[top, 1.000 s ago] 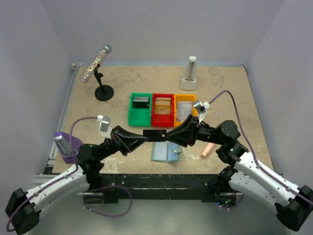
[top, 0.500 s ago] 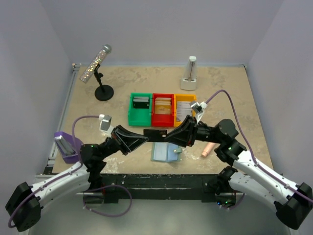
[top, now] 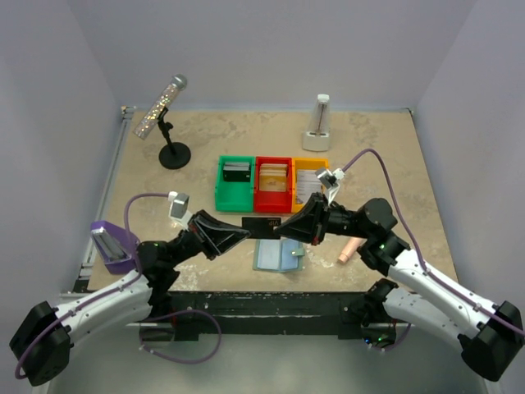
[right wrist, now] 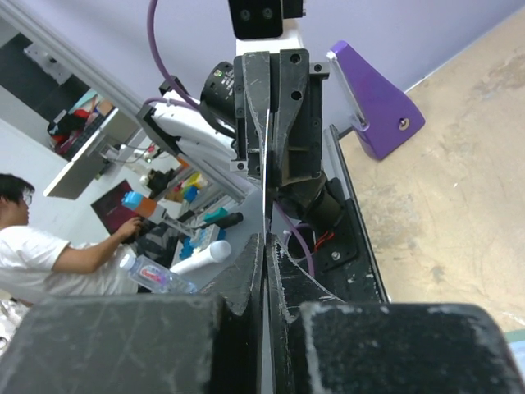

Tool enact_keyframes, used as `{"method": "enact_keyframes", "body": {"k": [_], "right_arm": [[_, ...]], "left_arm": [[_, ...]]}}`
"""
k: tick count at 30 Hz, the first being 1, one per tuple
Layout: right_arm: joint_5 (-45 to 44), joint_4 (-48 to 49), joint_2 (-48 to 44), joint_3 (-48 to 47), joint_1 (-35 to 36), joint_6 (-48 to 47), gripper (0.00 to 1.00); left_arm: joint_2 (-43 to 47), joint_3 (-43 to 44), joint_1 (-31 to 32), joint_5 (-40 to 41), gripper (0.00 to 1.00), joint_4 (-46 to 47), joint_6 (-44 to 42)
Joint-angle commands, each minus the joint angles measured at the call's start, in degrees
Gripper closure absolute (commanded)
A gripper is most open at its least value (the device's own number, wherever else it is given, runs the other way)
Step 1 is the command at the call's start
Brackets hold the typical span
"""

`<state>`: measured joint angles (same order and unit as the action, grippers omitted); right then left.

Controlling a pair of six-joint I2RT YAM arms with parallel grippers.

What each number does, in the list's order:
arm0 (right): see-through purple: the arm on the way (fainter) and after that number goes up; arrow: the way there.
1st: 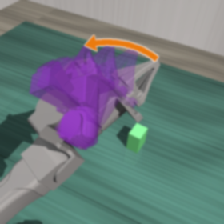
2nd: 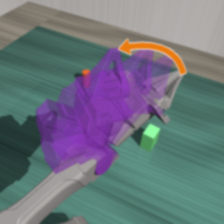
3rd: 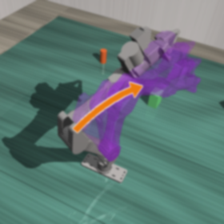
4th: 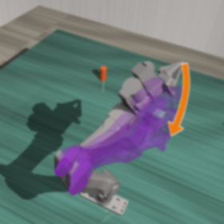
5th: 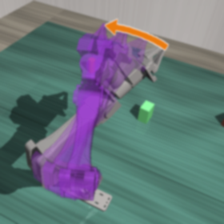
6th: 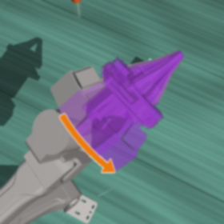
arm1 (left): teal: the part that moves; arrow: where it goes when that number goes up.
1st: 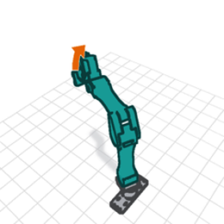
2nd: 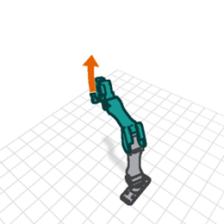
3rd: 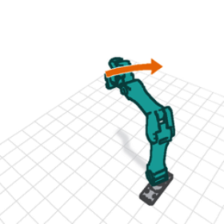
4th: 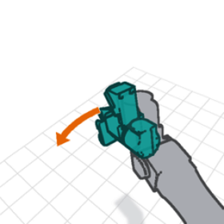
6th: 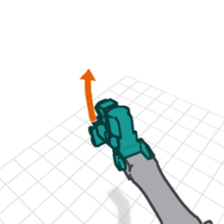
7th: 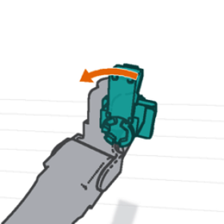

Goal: Take the credit cards out of the card holder
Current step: Place the credit card in the storage box.

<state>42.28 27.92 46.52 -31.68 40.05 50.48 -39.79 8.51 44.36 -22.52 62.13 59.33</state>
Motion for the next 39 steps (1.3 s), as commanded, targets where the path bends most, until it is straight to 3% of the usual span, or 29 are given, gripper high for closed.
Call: {"method": "enact_keyframes", "body": {"k": [1, 4, 9, 13, 16, 19, 22, 24, 26, 27, 30, 33, 36, 39], "right_arm": [[1.8, 1.5, -1.2, -1.5, -0.2, -0.6, 1.0], [1.7, -1.5, -2.5, -2.1, -0.2, -2.2, 1.0], [0.8, -8.0, -4.9, -3.7, -0.2, -6.2, 1.0], [-1.9, -18.7, -5.7, -7.1, -0.2, -10.4, 1.0], [-5.0, -29.2, -5.5, -10.9, -0.2, -14.3, 1.0], [-8.9, -37.7, -5.4, -14.2, -0.2, -17.9, 1.0], [-10.7, -42.7, -4.8, -17.2, -0.2, -21.6, 1.0], [-10.8, -45.1, -4.3, -18.1, -0.2, -24.5, 1.0], [-9.1, -44.9, -3.8, -17.5, -0.2, -26.5, 1.0], [-6.7, -43.6, -3.6, -16.6, -0.2, -28.1, 1.0], [-5.5, -42.1, -5.0, -14.8, 0.4, -31.9, 1.0], [0.2, -45.4, -4.6, -16.7, 0.3, -36.0, 1.0], [4.4, -47.7, -3.0, -18.2, 0.3, -38.5, 1.0], [5.9, -48.1, -2.1, -18.2, 0.5, -39.8, 1.0]], "left_arm": [[0.2, 1.2, -0.4, -2.9, 0.98, 0.2, -1.8], [2.3, 3.3, -1.3, -5.6, 0.84, -6.2, -3.7], [10.2, 9.8, -5.5, -8.9, 0.5, -29.3, -10.4], [14.1, 20.1, -7.7, -1.1, 0.31, -57.7, -19.5], [11.2, 31.9, -8.1, 8.9, 0.13, -76.1, -23.0], [7.8, 40.1, -8.1, 16.9, 0.19, -86.5, -24.0], [3.4, 46.9, -8.1, 18.0, 0.24, -92.1, -28.0], [-1.0, 50.1, -8.1, 12.8, 0.27, -95.2, -35.6], [-5.3, 50.9, -8.1, 2.6, 0.4, -97.4, -45.7], [-6.5, 50.6, -8.1, -0.3, 0.42, -97.9, -48.7], [-7.0, 50.5, -8.1, -4.4, 0.4, -96.1, -54.9], [-11.2, 56.6, -8.1, -16.5, 0.34, -99.6, -59.0], [-18.2, 64.4, -8.0, -30.8, 0.41, -106.4, -66.4], [-21.2, 68.9, -6.2, -35.8, 0.45, -109.3, -69.3]]}}
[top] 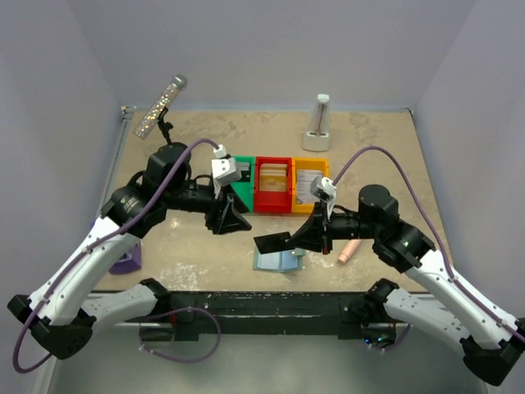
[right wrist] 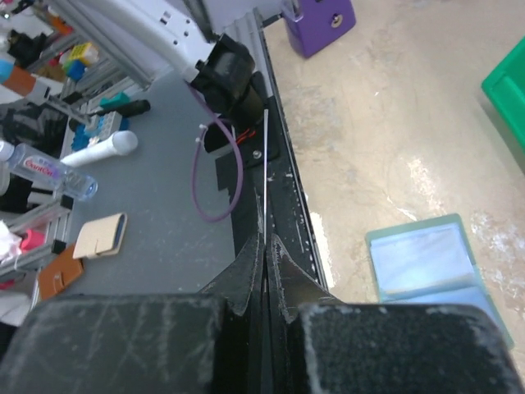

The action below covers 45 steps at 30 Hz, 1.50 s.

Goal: Take the credit cards out of the card holder
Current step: Place the credit card in the storage box.

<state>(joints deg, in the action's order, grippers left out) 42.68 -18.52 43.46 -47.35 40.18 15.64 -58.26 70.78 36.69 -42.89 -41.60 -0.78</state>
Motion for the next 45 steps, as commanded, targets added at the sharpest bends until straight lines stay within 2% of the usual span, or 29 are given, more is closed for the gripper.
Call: {"method": "enact_keyframes", "body": {"k": [1, 4, 9, 17, 31, 40, 45], "right_arm": [[5.6, -1.4, 1.3, -2.1, 0.4, -5.1, 1.0], [5.5, -0.2, 1.3, -1.1, 0.5, -5.0, 1.0], [5.7, 2.8, 1.7, -0.4, 1.3, -3.7, 1.0], [7.0, 4.2, 2.2, -0.5, 2.2, -2.8, 1.0], [6.7, 4.4, 1.7, 0.4, 3.1, -2.5, 1.0], [6.2, 4.5, 1.7, 0.9, 3.1, -2.7, 1.0], [6.1, 5.1, 1.6, 0.9, 3.1, -2.5, 1.0]], "left_arm": [[-3.9, 8.0, 2.2, -15.6, 0.45, -6.5, -10.0], [-7.4, 11.8, 5.1, -14.9, 0.51, -11.4, -12.7], [-13.9, 16.1, 10.9, -9.5, 0.61, -18.3, -16.6], [-15.0, 15.8, 11.0, -7.0, 0.62, -17.5, -16.9], [-16.5, 14.4, 11.0, -5.8, 0.76, -15.8, -15.5], [-16.3, 14.1, 11.0, -7.6, 0.69, -16.5, -15.6], [-16.4, 12.9, 11.0, -8.0, 0.8, -16.7, -15.7]]}}
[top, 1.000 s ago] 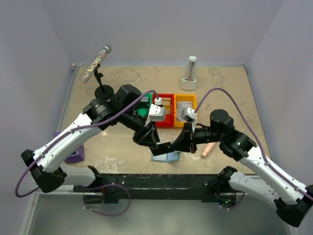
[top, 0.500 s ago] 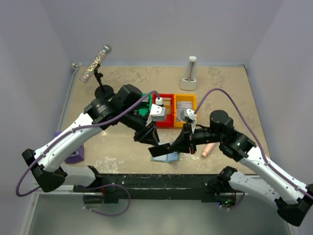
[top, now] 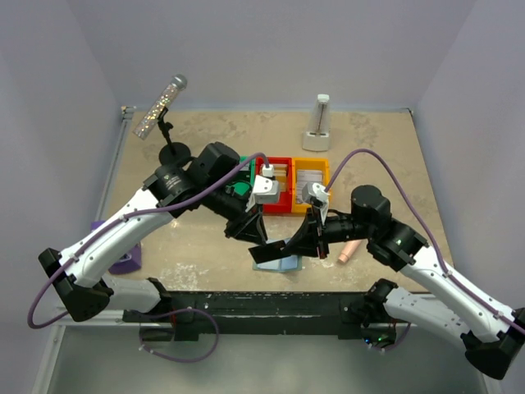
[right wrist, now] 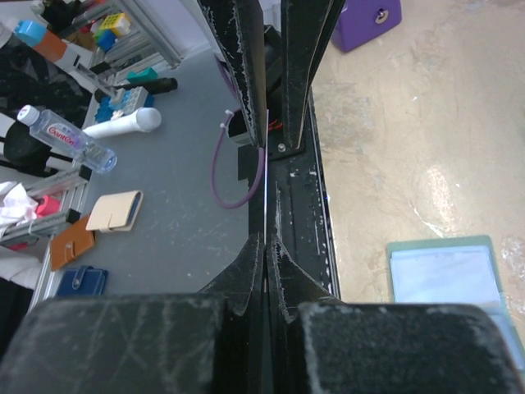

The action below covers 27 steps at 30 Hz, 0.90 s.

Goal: Take the credit cards out of the card holder
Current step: Place the credit card in the storage box.

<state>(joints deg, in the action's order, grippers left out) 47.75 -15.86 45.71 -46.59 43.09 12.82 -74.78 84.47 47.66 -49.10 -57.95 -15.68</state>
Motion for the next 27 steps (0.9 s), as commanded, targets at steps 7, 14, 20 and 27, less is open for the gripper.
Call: {"method": "enact_keyframes", "body": {"k": [7, 14, 20, 27], "right_arm": [[0.9, 3.1, -0.7, 0.2, 0.2, 0.7, 1.0], [1.0, 3.7, -0.5, 0.2, 0.2, 1.2, 1.0], [1.3, 4.3, -0.1, 0.2, 0.2, 1.6, 1.0], [1.5, 4.2, -0.1, 0.4, 0.2, 1.6, 1.0]], "left_arm": [[0.1, -1.5, 0.2, -1.6, 0.76, -0.3, -0.6], [-0.1, -1.9, 0.2, -1.8, 0.76, -0.1, -0.5], [-0.4, -1.8, 0.3, -1.2, 0.85, 0.3, 0.0], [-0.9, -1.1, 0.3, -1.3, 0.75, 0.9, 0.7]]}}
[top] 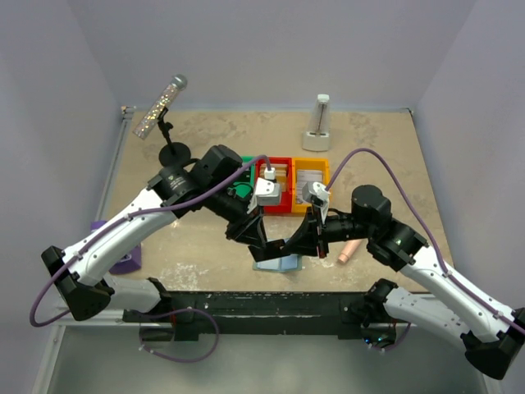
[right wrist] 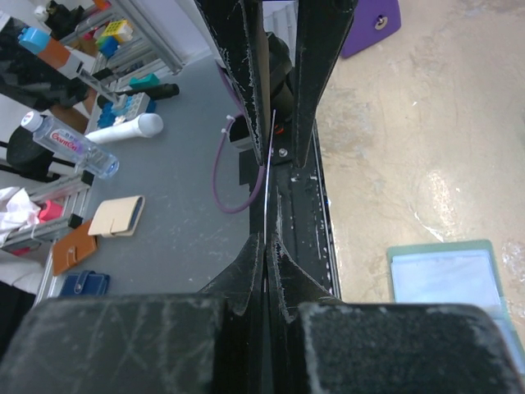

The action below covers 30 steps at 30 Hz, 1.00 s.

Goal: Take the credit cards out of the card holder
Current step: Place the credit card in the storage box.

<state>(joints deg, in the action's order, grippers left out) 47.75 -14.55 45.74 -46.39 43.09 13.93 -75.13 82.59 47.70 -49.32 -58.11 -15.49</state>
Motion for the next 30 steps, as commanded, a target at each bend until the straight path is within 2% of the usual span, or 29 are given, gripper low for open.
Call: {"method": "enact_keyframes", "body": {"k": [1, 9, 15, 23, 27, 30], "right_arm": [[1.6, 2.9, -0.1, 0.2, 0.2, 0.6, 1.0], [1.8, 3.3, 0.2, 0.2, 0.2, 0.6, 1.0], [2.1, 3.3, 0.2, 0.5, 0.2, 0.7, 1.0], [2.4, 3.2, 0.3, 0.6, 0.2, 0.7, 1.0], [2.4, 3.3, 0.3, 0.6, 0.2, 0.7, 1.0], [2.4, 3.3, 0.5, 0.6, 0.2, 0.7, 1.0]], "left_arm": [[-0.5, 0.8, 0.3, -1.0, 0.75, 1.1, 0.5], [-0.9, 1.9, 0.3, -0.9, 0.75, 1.2, 0.9], [-1.0, 2.8, 0.3, -1.0, 0.81, 1.2, 0.7], [-1.0, 3.5, 0.3, -0.6, 0.73, 1.2, 1.1], [-0.8, 3.3, 0.3, -0.5, 0.73, 1.2, 1.0], [-0.8, 3.5, 0.3, -0.6, 0.78, 1.2, 0.9]]}}
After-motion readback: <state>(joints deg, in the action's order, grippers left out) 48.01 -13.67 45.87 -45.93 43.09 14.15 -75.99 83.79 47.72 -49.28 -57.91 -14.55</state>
